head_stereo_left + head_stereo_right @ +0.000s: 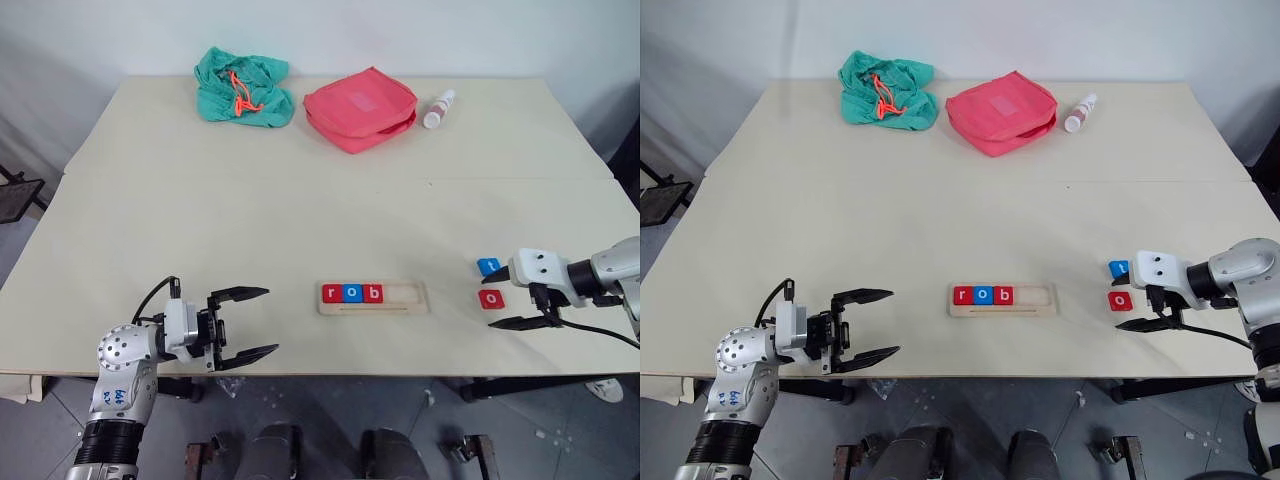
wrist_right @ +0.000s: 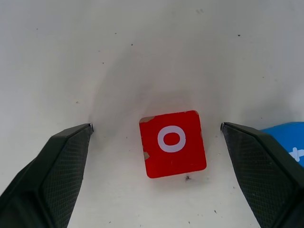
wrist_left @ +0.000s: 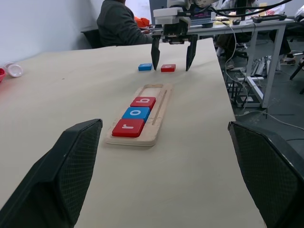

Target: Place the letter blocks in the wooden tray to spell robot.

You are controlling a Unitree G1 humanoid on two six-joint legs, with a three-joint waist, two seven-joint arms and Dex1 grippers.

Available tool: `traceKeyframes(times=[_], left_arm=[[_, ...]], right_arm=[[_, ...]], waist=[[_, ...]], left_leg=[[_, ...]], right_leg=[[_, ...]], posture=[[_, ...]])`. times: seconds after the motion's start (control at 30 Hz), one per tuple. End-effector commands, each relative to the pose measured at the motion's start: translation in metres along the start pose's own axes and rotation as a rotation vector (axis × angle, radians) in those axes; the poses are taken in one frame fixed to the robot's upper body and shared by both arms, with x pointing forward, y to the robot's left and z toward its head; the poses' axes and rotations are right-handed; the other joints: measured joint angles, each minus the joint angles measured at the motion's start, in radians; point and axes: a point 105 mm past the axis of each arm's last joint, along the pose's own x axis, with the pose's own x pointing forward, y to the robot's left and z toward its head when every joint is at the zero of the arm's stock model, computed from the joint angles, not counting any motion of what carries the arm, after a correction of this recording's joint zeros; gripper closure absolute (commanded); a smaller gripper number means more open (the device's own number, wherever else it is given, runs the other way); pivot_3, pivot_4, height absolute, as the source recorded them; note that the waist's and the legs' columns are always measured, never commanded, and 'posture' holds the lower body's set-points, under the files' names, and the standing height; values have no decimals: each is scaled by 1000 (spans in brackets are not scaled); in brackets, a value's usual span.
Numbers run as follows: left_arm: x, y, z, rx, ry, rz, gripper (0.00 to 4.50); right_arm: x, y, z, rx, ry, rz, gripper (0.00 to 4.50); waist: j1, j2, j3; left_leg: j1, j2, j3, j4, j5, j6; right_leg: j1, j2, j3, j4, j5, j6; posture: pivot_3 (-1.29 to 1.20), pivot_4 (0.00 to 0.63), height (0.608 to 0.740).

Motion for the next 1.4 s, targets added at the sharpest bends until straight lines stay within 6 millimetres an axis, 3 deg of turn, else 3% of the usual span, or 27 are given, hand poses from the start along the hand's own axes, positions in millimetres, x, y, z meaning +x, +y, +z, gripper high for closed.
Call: traceKeyframes(times=[0.03, 0.23, 0.27, 0.47, 0.57, 0.77, 0.87, 1.0, 1.4], left_arm=[[1, 4, 10, 43, -18, -5, 0], [1, 8, 10, 45, -18, -11, 0], [1, 9, 10, 45, -17, -12, 0], [0, 17, 8, 47, -14, -22, 0], [1, 23, 5, 47, -14, -37, 0], [3, 29, 0, 46, -17, -74, 0], [4, 31, -1, 51, -18, -89, 0], [7, 34, 0, 58, -25, -97, 0], [6, 31, 5, 74, -33, -98, 0]], right_arm=[[3, -1, -8, 11, 25, -14, 1176], [4, -4, -9, 10, 13, -54, 2996], [3, -6, -6, 8, 3, -68, 3042], [-9, -23, 28, 45, -88, -155, 3041], [-13, -20, 68, 104, -168, -150, 3041], [5, -8, 123, 94, -224, -116, 3041], [18, 0, 140, 80, -224, -82, 3041], [38, 6, 149, 66, -191, -66, 3041], [59, 9, 155, 4, -137, -33, 3041]], waist=[[0, -1, 0], [0, -4, -2], [0, -4, -2], [0, -2, -1], [1, 1, 0], [4, 1, 0], [5, 1, 0], [3, 0, 0], [-1, 0, 0]], left_leg=[[0, 0, 0, 0, 0, 0], [1, 0, 0, 1, 0, 0], [1, 0, 0, 1, 0, 0], [1, 0, 0, 1, 0, 0], [0, 0, 0, 0, 0, 0], [-2, 0, -1, 0, 0, -1], [-2, -1, -2, 0, 0, -1], [-2, -1, -2, 0, 0, -1], [-3, -1, -2, -1, 0, -1]], right_leg=[[0, 0, 0, 0, 0, 0], [2, 0, 0, 0, 0, 0], [2, 0, 0, 0, 0, 0], [1, 0, 1, 0, 0, 0], [-1, 0, 1, 0, 0, 0], [-3, 0, 0, 1, 0, 0], [-3, 0, 0, 2, 0, 0], [-3, 0, 0, 2, 0, 0], [-5, 0, 0, 3, 0, 0]], posture=[[0, 150, 740], [0, 150, 740], [0, 150, 740], [0, 150, 740], [0, 150, 740], [0, 150, 740], [0, 150, 740], [0, 150, 740], [0, 150, 740]])
